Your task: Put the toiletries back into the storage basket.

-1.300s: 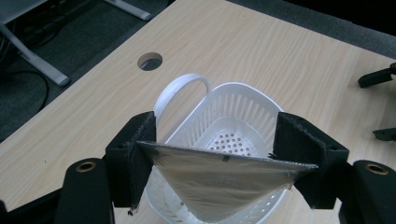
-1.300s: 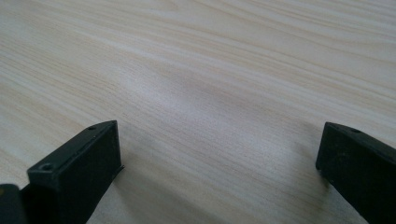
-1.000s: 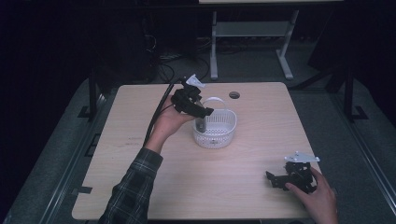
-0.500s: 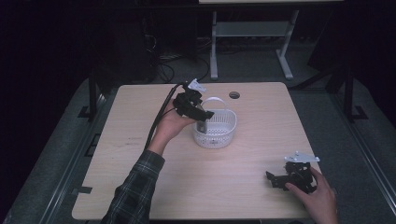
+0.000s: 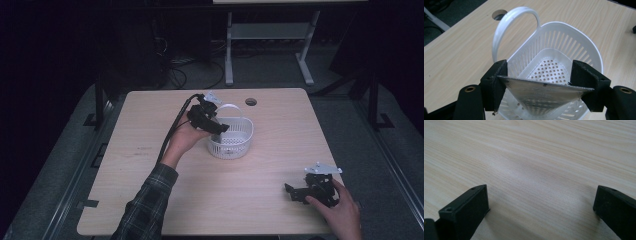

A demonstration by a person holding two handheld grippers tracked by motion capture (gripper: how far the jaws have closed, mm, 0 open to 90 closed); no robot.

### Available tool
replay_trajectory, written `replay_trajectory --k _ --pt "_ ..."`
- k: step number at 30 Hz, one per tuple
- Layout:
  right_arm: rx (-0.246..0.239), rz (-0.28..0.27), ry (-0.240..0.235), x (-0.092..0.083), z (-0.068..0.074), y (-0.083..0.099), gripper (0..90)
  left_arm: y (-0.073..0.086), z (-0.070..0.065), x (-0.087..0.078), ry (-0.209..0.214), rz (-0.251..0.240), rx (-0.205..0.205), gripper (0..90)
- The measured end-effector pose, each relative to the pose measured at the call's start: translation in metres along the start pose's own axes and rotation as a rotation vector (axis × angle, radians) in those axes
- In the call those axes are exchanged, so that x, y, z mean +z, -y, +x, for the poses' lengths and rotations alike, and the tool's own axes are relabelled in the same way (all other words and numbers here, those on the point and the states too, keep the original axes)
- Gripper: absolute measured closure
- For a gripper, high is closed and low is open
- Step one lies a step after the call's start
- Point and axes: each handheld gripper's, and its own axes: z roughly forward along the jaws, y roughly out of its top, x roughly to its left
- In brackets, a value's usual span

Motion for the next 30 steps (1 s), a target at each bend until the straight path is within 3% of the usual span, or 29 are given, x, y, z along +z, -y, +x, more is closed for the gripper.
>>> replay_trajectory --k 10,25,30 --pt "0.000 0.000 0.000 0.000 0.000 0.000 0.0 0.006 -0.001 0.008 -0.005 0.024 0.012 29.6" --pt "-0.001 0.001 0.001 0.000 0.000 0.000 0.0 0.011 -0.001 0.008 -0.006 0.018 0.012 29.2" --pt "-0.001 0.001 0.001 0.000 0.000 0.000 0.0 0.012 -0.001 0.008 -0.009 0.024 0.014 24.4"
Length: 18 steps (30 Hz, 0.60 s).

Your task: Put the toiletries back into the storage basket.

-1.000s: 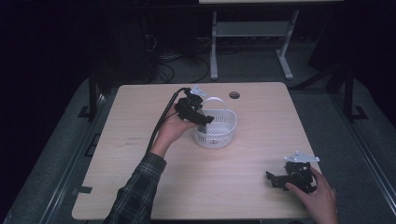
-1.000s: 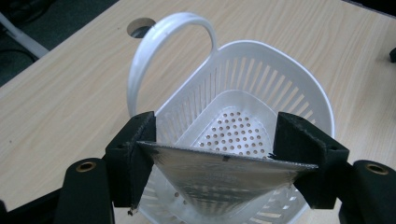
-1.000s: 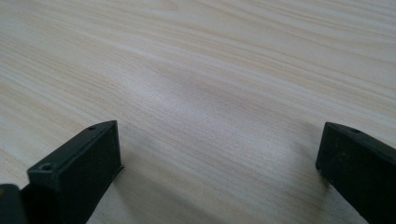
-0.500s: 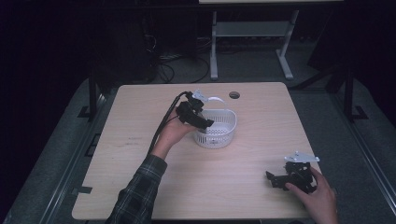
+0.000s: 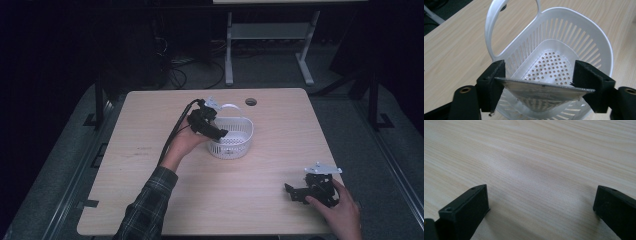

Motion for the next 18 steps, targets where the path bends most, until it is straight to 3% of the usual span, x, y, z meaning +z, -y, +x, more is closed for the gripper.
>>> replay_trajectory --k 8,18 --pt "0.000 0.000 0.000 0.000 0.000 0.000 0.0 -0.001 -0.002 -0.004 -0.003 -0.007 0.002 14.8" --pt "0.000 0.000 0.000 0.000 0.000 0.000 0.0 -0.001 0.000 -0.016 -0.001 -0.026 0.005 14.2"
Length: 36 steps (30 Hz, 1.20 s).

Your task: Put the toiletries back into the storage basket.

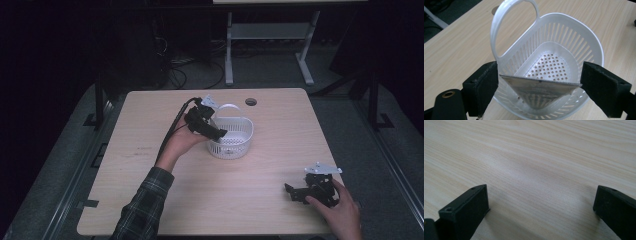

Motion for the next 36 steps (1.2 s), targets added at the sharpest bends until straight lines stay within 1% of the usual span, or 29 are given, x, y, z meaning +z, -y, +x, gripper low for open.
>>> replay_trajectory --k 4,9,17,21,22,23,24,28,31,36 --pt "0.000 0.000 0.000 0.000 0.000 0.000 0.0 0.002 0.001 -0.007 0.002 -0.010 -0.003 14.2" --pt "0.000 0.000 0.000 0.000 0.000 0.000 0.0 0.004 0.001 -0.016 0.003 -0.015 0.005 14.2" --pt "-0.001 0.000 0.000 0.000 0.000 0.000 0.0 0.014 0.004 -0.032 0.000 -0.037 -0.006 14.3" --pt "-0.001 0.000 0.001 0.000 0.000 0.000 0.0 0.022 0.004 -0.039 -0.007 -0.038 -0.004 14.2" --pt "0.000 0.000 0.001 0.000 0.000 0.000 0.0 0.025 0.004 -0.040 -0.009 -0.045 -0.008 14.2" --pt "-0.001 0.000 0.001 0.000 0.000 0.000 0.0 0.027 0.005 -0.043 -0.008 -0.048 0.000 14.1" --pt "0.000 0.000 0.001 0.000 0.000 0.000 0.0 0.030 0.006 -0.044 -0.009 -0.057 -0.008 13.9" --pt "0.000 0.000 0.001 0.000 0.000 0.000 0.0 0.040 0.008 -0.049 -0.018 -0.055 -0.009 13.3" --pt "0.000 0.000 0.000 0.000 0.000 0.000 0.0 0.047 0.008 -0.054 -0.022 -0.067 -0.023 13.2" --pt "-0.001 0.000 0.001 0.000 0.000 0.000 0.0 0.058 0.007 -0.060 -0.033 -0.072 -0.020 12.9"
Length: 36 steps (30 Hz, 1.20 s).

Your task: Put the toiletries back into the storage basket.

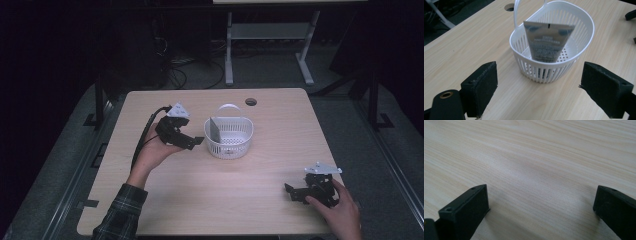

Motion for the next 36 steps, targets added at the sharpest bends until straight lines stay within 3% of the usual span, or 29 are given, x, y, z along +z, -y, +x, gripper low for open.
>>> replay_trajectory --k 20,36 --pt "0.001 0.000 -0.001 0.000 0.000 0.000 0.0 0.043 -0.008 -0.033 -0.043 -0.006 -0.008 12.8" --pt "0.001 0.000 0.000 0.000 0.000 0.000 0.0 0.093 -0.014 -0.046 -0.056 0.006 -0.041 12.9"
